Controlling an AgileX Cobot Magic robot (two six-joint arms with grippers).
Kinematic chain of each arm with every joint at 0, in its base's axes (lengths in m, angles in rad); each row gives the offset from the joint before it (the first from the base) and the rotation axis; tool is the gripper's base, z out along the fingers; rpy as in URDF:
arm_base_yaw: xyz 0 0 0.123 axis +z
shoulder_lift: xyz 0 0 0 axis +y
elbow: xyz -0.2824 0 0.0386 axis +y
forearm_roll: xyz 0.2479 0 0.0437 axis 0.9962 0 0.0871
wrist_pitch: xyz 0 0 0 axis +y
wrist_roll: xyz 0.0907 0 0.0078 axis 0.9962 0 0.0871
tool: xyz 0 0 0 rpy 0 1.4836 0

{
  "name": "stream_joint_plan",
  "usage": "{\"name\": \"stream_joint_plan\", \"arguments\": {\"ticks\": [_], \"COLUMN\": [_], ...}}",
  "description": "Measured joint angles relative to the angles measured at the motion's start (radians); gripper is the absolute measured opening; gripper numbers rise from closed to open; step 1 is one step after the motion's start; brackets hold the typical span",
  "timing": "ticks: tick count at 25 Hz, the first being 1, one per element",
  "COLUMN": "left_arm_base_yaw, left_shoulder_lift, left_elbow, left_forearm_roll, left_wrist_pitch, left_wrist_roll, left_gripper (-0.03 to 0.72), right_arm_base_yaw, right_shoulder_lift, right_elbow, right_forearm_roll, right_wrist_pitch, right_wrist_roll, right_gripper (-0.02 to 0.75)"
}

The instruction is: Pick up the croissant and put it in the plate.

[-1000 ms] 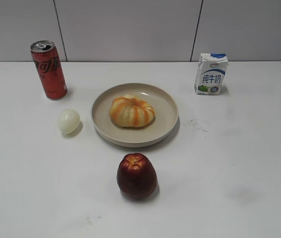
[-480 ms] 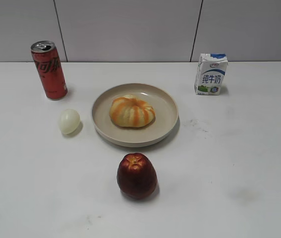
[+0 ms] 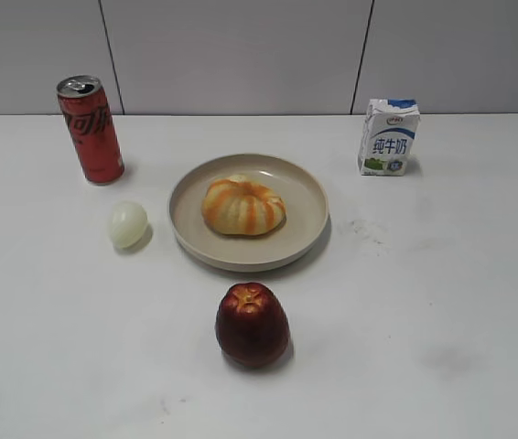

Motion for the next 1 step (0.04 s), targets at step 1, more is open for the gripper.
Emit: {"name": "stream_joint_plan", "arguments": {"ticks": [1], "left_arm_base_yaw": [0.000], "left_shoulder_lift": [0.000], "left_elbow": [0.000], "left_forearm_roll": [-0.001], "left_wrist_pitch": [0.000], "left_wrist_roll": [0.000], "left_gripper": [0.588], "right_arm_base_yaw": [0.000], "right_shoulder_lift": [0.000], "right_elbow": [0.000], "right_forearm_roll": [0.000], "right_wrist_pitch": [0.000], "right_wrist_roll": [0.000], "right_gripper": [0.519]}}
